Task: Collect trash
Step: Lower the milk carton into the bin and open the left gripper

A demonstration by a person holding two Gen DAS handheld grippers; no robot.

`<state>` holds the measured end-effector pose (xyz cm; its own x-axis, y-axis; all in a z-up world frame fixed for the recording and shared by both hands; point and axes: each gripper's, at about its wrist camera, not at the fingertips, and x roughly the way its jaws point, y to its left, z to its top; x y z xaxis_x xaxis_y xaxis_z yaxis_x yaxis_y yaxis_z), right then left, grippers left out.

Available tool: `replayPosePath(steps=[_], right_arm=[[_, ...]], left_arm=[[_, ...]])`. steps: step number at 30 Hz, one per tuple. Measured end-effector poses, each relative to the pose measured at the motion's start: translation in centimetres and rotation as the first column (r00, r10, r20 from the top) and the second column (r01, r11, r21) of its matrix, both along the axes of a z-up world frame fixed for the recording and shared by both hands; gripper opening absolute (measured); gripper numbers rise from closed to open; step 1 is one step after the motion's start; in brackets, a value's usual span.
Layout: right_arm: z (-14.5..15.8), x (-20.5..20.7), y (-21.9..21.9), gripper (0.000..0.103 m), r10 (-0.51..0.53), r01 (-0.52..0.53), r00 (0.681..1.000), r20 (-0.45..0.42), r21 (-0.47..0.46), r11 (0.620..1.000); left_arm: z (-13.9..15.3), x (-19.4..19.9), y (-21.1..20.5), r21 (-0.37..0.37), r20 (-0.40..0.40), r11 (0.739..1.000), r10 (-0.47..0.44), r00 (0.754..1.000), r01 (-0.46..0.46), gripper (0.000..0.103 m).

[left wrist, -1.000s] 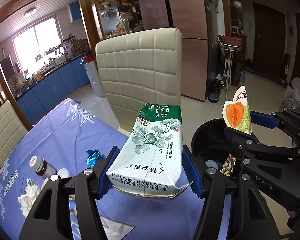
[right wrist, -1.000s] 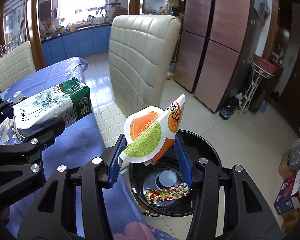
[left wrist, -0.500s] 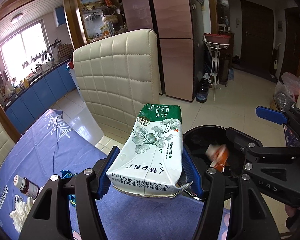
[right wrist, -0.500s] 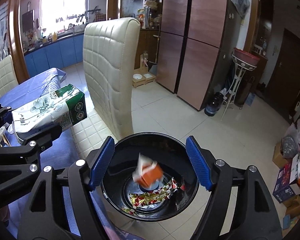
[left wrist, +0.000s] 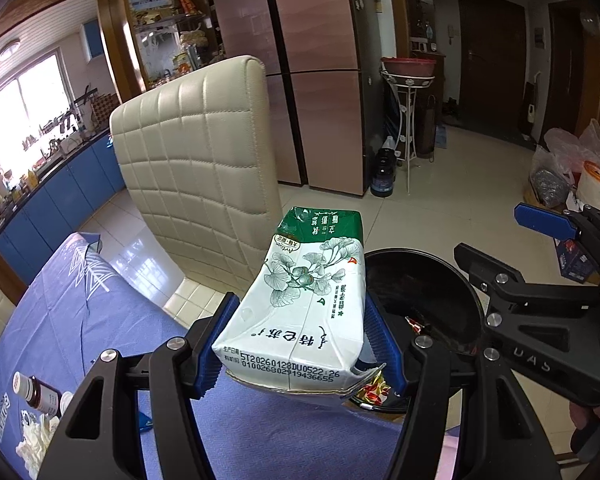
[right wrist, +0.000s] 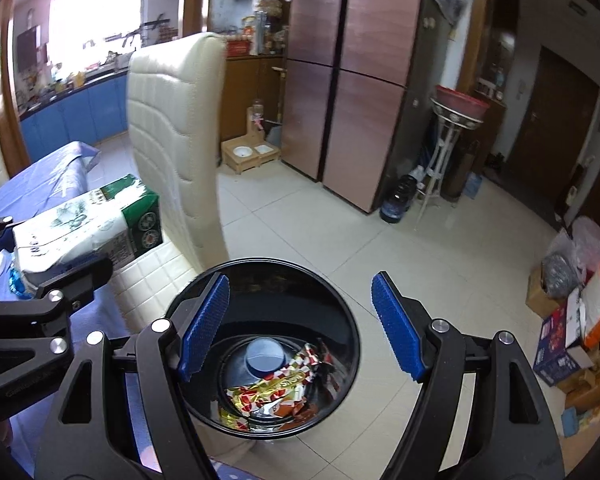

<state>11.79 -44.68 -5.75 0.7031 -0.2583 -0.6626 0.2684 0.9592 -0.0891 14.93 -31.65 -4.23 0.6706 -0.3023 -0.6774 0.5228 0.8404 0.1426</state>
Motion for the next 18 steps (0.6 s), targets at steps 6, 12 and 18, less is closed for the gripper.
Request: replayPosePath(steps=[6, 12, 18], right_arm=[[0.2, -0.7, -1.8, 0.079, -0.07, 0.07, 0.998, 0.01, -0.011, 0.998], [0.4, -1.2, -2.9, 0.079, -0.104, 0.104, 0.994, 0.019, -0.008, 0.995], [0.2, -1.6, -3.0, 0.079, -0.098, 0.098, 0.995, 0.01, 0.0, 0.995]], left_arm=[[0.5, 0.4, -1.5, -0.011, -0.007, 1.0, -0.025, 1.0, 0.025, 0.063], [0.5, 0.3, -1.6, -0.039, -0.008, 0.999, -0.025, 1.0, 0.025, 0.076], [0.2, 0.1, -1.8, -0.023, -0.017, 1.0, -0.022, 1.0, 0.021, 0.076]])
